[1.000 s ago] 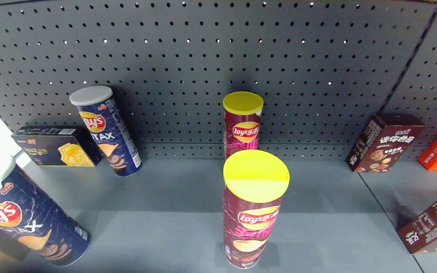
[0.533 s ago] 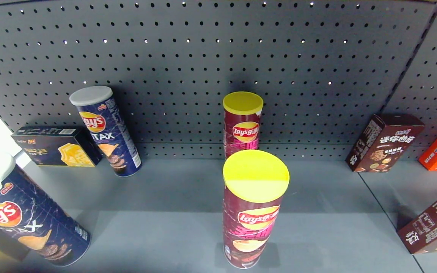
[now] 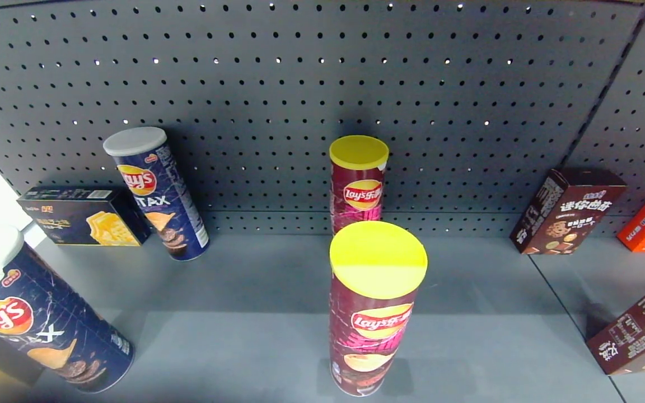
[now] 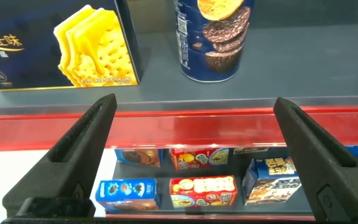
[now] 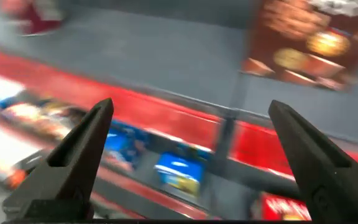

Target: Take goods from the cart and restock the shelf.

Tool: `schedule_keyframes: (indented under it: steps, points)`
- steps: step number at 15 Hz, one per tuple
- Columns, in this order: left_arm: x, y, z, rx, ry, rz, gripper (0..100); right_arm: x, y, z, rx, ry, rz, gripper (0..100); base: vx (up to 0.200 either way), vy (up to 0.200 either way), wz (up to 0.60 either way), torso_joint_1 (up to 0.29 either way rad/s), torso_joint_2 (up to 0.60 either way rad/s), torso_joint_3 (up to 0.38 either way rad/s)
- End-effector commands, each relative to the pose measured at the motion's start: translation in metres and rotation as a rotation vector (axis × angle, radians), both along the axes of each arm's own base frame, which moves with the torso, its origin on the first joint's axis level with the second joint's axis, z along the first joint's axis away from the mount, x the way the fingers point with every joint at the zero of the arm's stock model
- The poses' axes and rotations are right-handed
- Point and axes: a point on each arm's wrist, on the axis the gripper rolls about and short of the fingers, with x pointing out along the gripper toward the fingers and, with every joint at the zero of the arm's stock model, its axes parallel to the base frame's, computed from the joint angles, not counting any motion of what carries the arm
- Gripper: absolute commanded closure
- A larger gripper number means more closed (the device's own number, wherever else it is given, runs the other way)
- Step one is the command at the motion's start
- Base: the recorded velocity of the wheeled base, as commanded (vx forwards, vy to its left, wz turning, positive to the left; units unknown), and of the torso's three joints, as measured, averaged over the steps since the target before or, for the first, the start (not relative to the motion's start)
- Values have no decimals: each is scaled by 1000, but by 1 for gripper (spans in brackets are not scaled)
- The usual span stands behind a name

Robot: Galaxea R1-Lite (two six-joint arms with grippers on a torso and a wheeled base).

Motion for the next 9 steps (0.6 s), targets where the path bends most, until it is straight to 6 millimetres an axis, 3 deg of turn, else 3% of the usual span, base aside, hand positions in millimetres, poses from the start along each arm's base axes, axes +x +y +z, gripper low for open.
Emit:
schedule_keyframes:
  steps: [1, 5, 9]
  points:
    - [0, 0, 0, 0, 1, -1, 0, 4, 4, 1, -13, 56, -174, 0, 0, 0, 0, 0, 0, 0]
    - [0, 0, 0, 0, 1, 0, 0, 3, 6, 1, -6, 44, -361, 0, 0, 0, 0, 0, 0, 0]
    - [0, 0, 0, 0, 0, -1, 0, -1, 6, 0, -1, -10, -346, 0, 0, 0, 0, 0, 0, 0]
